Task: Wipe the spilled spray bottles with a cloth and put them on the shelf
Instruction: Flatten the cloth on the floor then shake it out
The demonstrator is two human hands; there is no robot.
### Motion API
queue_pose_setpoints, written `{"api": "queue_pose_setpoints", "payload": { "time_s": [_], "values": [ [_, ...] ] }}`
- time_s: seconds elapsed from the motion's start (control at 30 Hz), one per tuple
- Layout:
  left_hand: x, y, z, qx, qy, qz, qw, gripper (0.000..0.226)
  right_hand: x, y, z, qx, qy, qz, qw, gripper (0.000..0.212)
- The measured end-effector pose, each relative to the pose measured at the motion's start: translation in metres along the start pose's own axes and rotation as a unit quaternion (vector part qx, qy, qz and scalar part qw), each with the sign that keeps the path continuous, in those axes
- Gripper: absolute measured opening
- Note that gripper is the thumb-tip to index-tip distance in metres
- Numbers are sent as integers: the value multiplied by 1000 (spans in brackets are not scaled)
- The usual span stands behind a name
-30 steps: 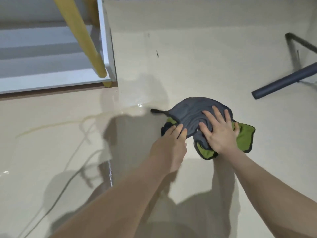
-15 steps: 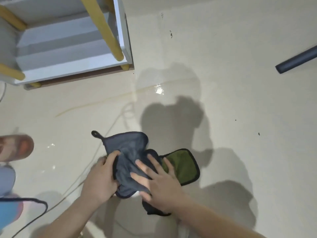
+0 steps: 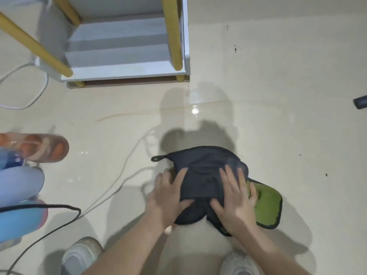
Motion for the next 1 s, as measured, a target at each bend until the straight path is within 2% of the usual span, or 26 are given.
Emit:
{"api": "queue_pose_setpoints", "payload": {
  "time_s": [0.03,0.1,0.17,0.2,0.23,0.3,0.33,0.4,0.43,0.47,0.53,0.6,0.63,0.67,0.7,0.73,0.8,0.87,0.93,0.97,1.0],
  "values": [
    [-29,7,-2,23,20,-10,999,96,-17,-8,-5,-17,63,33,997,85],
    [-85,18,-1,12,84,16,996,110,-60,-25,-17,-62,189,55,979,80],
    [-128,21,7,-16,152,74,985,110,-109,-38,-28,-120,283,18,951,69],
    [-141,26,14,-3,172,99,980,102,-132,-41,-33,-158,310,-18,937,61],
    [-153,29,19,23,189,124,974,93,-152,-41,-40,-209,309,-64,925,51],
    [-168,33,27,56,227,231,944,73,-181,-31,-57,-307,224,-184,906,28],
    [-173,37,25,62,269,337,900,63,-191,-19,-64,-326,165,-253,896,20],
    [-176,54,28,80,352,569,739,47,-209,15,-66,-318,70,-355,876,18],
    [-174,66,32,91,362,639,673,42,-217,36,-62,-308,33,-391,867,19],
    [-168,83,38,93,359,671,642,42,-227,58,-56,-308,4,-423,852,22],
    [-154,113,57,44,324,721,612,42,-252,101,-38,-323,-29,-474,819,26],
    [-131,155,86,-56,251,801,540,49,-280,142,-18,-323,-51,-496,805,29],
    [-123,177,102,-71,226,829,506,52,-294,161,-7,-317,-62,-501,803,29],
    [-120,197,118,-60,223,832,505,48,-308,181,6,-314,-75,-502,802,29],
    [-121,218,133,-27,239,817,524,40,-321,201,19,-309,-83,-495,808,30],
    [-126,241,150,26,271,784,558,32,-332,222,31,-298,-87,-484,818,30],
    [-137,290,187,112,315,729,598,22,-348,264,53,-259,-73,-442,856,30],
    [-138,348,225,140,308,725,600,23,-356,305,69,-186,-82,-423,883,25],
    [-128,411,265,136,281,716,624,27,-358,346,86,-115,-126,-438,883,14],
    [-120,442,283,132,262,713,637,28,-361,365,94,-90,-156,-449,875,27],
    [-111,474,301,129,240,715,644,29,-365,383,104,-80,-191,-465,861,52]
  ]
}}
Point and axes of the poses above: each hand's wrist, its own z-axis away from the middle knuckle, its own y-axis out of the back of the hand, x = y × z, the point moved 4 cm from there along -z, towards the middle knuckle, and after that the axes turned 5 degrees about -z, right-handed, at the moved point
